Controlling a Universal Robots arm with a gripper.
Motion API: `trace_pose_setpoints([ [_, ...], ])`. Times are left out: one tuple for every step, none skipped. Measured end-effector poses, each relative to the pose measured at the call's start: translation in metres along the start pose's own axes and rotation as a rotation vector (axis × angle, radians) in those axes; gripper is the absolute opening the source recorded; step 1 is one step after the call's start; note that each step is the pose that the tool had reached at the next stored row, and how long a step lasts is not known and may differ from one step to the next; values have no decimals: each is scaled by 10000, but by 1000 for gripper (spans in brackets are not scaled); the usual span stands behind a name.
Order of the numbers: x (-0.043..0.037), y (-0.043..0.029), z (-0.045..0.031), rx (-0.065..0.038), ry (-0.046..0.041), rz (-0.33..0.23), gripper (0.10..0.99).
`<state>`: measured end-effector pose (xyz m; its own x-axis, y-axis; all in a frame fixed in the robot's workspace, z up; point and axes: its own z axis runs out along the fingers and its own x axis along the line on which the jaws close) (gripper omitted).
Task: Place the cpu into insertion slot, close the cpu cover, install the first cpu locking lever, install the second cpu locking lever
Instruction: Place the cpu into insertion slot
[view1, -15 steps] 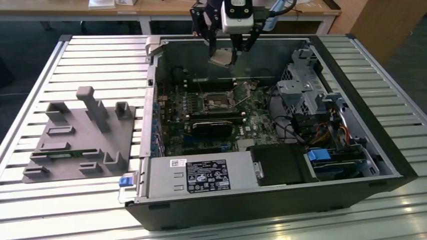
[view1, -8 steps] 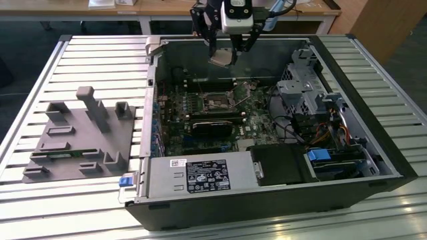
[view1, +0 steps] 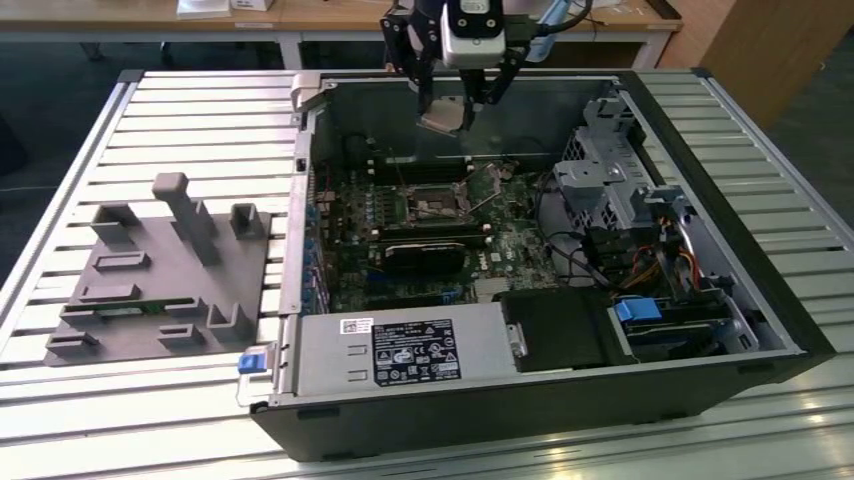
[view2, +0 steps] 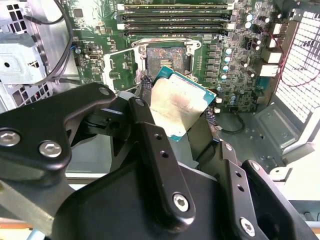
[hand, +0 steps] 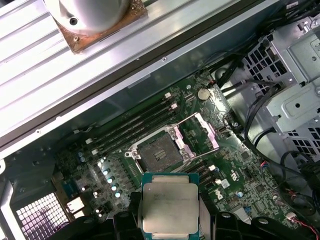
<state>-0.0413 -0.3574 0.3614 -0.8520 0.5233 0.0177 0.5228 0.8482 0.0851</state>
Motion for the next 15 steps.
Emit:
trace_pose_setpoints([
  [0,0,1,1,-1,13,537],
  [0,0,2,0,-2,26,537],
  [0,0,2,0,-4,40,537],
  [0,0,3,0,-5,57,537],
  [0,0,4,1,-7,72,537],
  [0,0,5,0,-9,89,537],
  [1,0,7,0,-10,107,537],
  [1,0,7,0,-12,126,537],
  [1,0,8,0,-14,145,537],
  [1,0,9,0,-16,164,537],
  [1,0,10,0,-18,183,537],
  [1,0,11,0,-20,204,537],
  [1,0,12,0,-22,230,537],
  [1,0,13,-1,-26,273,537],
  [1,0,15,-1,-30,323,537],
])
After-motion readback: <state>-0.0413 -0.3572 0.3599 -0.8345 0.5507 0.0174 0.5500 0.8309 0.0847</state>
